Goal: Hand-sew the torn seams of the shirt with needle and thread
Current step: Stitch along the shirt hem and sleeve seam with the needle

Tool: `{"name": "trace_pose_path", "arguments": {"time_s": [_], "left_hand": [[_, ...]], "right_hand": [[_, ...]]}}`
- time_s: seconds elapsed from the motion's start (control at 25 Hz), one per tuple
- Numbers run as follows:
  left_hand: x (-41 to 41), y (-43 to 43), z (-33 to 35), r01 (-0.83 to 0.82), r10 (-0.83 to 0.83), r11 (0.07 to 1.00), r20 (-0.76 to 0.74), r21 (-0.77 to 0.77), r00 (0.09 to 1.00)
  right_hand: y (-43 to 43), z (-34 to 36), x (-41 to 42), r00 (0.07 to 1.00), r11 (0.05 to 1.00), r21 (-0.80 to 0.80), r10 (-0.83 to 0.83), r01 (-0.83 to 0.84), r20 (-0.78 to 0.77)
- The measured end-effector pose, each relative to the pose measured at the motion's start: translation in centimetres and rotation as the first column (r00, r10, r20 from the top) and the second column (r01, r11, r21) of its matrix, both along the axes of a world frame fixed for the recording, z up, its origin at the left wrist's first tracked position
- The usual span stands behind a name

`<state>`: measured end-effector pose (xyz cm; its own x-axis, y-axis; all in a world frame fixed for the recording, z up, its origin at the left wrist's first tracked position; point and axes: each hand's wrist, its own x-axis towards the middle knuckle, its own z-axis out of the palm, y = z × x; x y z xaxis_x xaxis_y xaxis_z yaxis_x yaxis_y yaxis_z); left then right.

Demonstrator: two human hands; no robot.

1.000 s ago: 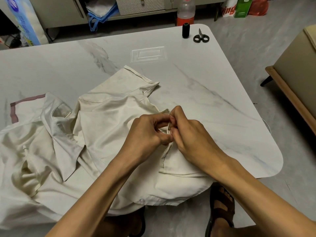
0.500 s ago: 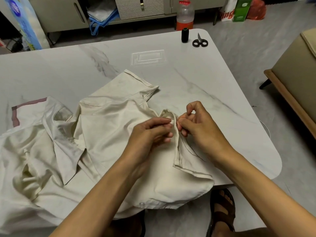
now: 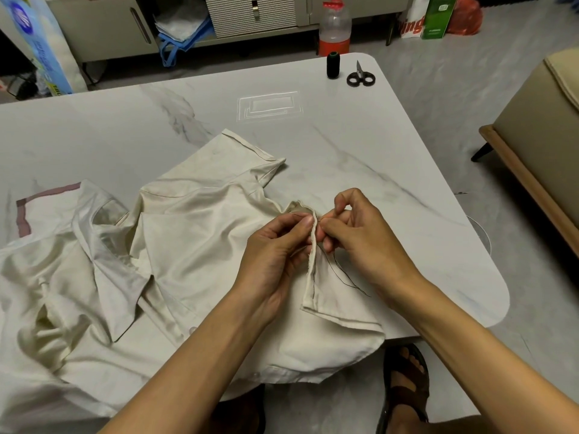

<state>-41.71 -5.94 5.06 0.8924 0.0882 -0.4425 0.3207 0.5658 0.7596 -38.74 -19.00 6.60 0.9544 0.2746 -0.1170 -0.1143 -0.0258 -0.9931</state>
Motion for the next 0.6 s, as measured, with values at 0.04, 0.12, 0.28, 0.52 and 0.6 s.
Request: {"name": "trace_pose_path", "arguments": {"time_s": [0.04,0.12,0.28,0.52,0.6], "left_hand": [[0.06,-0.01,-0.01,-0.005,0.005,1.000,-0.005,-0.015,1.000],[0.12,-0.06,-0.04,-0.012,0.011,0.999,-0.011,-0.041,1.000],[0.18,0.07,-0.38,0.001,-0.001,1.000,0.001,-0.031,1.000],[0.15,0.04,-0.82,0.012,-0.014,0.999,0.044,0.042,0.999],[0.12,-0.12,-0.72,-0.001,-0.005,0.996,0.068,0.086,0.998]], "right_hand": [[-0.07,0.15,-0.07,1.000,1.000,0.000,-0.006,0.006,-0.009],[-0.18,0.34,-0.14,1.000,1.000,0.004,-0.015,0.015,-0.022],[-0.09,0.27,-0.07,1.000,1.000,-0.018,-0.004,0.004,0.001],[-0.04,-0.26,-0.09,0.998,0.999,-0.044,0.003,-0.001,0.061],[0.09,-0.41,-0.11,0.997,0.997,-0.071,-0.001,0.006,0.079]]}}
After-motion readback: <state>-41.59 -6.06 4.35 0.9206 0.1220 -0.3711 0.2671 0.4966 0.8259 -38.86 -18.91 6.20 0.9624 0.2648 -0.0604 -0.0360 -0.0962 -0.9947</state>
